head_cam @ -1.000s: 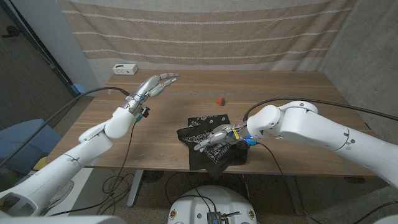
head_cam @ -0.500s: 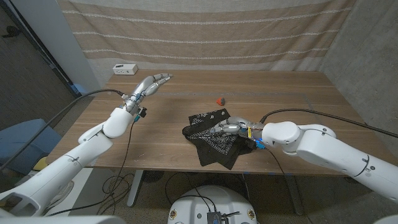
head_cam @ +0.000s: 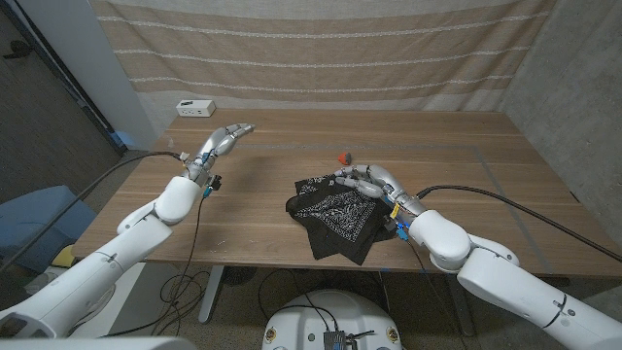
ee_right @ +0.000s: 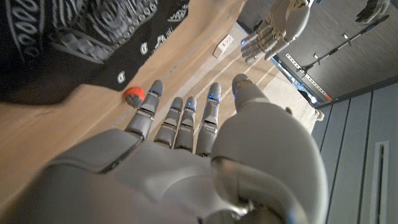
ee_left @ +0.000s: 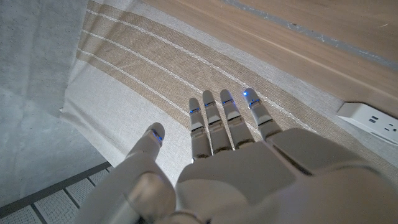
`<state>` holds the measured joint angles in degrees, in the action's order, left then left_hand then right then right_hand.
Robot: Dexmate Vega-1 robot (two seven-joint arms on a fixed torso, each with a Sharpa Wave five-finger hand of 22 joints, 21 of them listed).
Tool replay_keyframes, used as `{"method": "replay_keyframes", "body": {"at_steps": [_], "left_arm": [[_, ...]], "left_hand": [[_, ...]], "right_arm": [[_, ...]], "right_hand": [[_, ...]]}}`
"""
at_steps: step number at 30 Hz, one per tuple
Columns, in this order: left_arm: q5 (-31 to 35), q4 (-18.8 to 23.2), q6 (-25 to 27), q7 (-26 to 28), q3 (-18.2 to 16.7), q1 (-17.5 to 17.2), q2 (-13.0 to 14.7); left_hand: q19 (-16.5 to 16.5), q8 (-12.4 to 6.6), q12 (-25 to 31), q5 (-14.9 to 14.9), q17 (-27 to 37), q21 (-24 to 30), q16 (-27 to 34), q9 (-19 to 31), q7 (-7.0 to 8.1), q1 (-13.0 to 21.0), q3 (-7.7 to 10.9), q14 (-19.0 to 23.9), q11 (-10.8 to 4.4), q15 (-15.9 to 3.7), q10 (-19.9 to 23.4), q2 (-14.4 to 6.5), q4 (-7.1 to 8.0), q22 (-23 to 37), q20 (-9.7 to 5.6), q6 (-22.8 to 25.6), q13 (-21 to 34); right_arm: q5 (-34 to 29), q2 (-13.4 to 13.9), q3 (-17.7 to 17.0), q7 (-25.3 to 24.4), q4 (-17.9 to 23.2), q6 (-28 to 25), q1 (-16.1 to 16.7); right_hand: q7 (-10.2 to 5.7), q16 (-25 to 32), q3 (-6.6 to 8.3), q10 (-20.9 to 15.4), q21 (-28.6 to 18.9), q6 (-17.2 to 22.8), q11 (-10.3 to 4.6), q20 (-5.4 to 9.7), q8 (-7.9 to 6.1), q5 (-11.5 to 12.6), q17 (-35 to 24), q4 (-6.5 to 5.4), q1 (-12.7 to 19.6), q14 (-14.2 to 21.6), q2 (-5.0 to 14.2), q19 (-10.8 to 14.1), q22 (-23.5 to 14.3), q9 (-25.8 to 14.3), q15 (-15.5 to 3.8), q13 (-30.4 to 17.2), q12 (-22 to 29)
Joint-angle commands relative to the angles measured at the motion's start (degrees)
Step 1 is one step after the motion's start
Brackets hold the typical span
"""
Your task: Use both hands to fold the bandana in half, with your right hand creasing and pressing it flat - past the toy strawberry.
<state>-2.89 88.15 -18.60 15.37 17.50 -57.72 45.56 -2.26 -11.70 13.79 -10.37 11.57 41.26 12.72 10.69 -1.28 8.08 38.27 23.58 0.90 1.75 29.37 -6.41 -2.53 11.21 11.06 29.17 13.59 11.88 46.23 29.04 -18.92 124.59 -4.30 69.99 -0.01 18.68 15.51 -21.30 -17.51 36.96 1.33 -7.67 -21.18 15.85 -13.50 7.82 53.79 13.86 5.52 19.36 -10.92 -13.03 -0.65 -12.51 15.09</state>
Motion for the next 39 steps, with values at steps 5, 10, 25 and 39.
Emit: {"method": "replay_keyframes", "body": {"at_steps": [5, 10, 25, 39], "left_arm": [[-3.6, 1.1, 1.7, 2.3, -1.4, -3.6, -0.1], [-2.4, 1.9, 1.9, 3.5, -1.4, -4.2, 0.2], [-1.5, 1.1, 0.7, 2.8, -0.5, -2.4, -0.3], [-1.3, -0.6, 0.6, 1.3, 1.2, 0.5, -1.0]], "left_hand": [[-0.3, -0.4, 0.5, 0.0, 0.1, -0.2, 0.6, 0.0, -0.46, 0.3, 0.23, 1.0, 0.37, -0.01, 1.4, -0.3, -0.23, 0.1, 0.13, 1.4, 0.1], [-0.4, -0.33, 0.5, 0.0, 0.1, -0.2, 0.5, 0.0, -0.5, 0.3, 0.27, 1.0, 0.35, 0.04, 1.3, -0.3, -0.35, 0.1, 0.12, 1.4, 0.1], [-0.4, -0.06, 0.2, 0.0, 0.2, -0.3, 0.4, 0.0, -0.3, 0.6, 0.23, 0.6, 0.32, 0.03, 0.6, -0.4, -0.7, 0.1, 0.18, 1.2, 0.2], [-0.3, 0.16, 0.0, 0.0, 0.3, -0.4, 0.4, 0.0, -0.25, 0.6, 0.08, 0.4, 0.28, 0.05, 0.2, -0.4, -0.79, 0.1, 0.22, 1.0, 0.2]], "right_arm": [[-28.1, -8.9, 4.4, -9.3, 2.8, -19.7, -3.1], [-36.2, -10.9, 10.6, -5.3, 3.3, -36.2, -9.1], [-44.7, -11.7, 23.6, 5.4, 0.0, -63.7, -22.6], [-48.7, -10.8, 25.5, 16.9, 1.6, -75.7, -25.3]], "right_hand": [[-0.89, 0.0, 0.3, -0.8, -0.4, 0.1, -0.5, 0.32, 0.55, 0.0, -0.2, 0.4, 0.9, -0.2, 0.05, 0.9, -0.1, 0.2, -0.4, -0.1, 0.2], [0.7, -0.5, -1.23, -0.2, -0.2, 0.9, -0.34, 0.23, 0.92, -0.3, -0.4, -0.79, -1.8, -1.2, -1.26, 0.7, -0.1, 0.7, 0.01, -0.1, -0.3], [1.66, -1.6, -4.15, 0.2, 0.5, 5.2, -0.07, 0.46, 0.72, 0.0, -0.9, -3.07, -7.4, -3.0, -3.28, 0.0, -0.1, 1.3, 0.01, -0.1, -1.0], [2.21, -2.4, -5.61, 1.8, 1.2, 5.9, 0.41, 0.4, 0.65, 0.3, -1.1, -3.69, -9.6, -4.3, -4.66, -1.1, 0.0, 1.0, 0.45, -0.1, -1.9]]}}
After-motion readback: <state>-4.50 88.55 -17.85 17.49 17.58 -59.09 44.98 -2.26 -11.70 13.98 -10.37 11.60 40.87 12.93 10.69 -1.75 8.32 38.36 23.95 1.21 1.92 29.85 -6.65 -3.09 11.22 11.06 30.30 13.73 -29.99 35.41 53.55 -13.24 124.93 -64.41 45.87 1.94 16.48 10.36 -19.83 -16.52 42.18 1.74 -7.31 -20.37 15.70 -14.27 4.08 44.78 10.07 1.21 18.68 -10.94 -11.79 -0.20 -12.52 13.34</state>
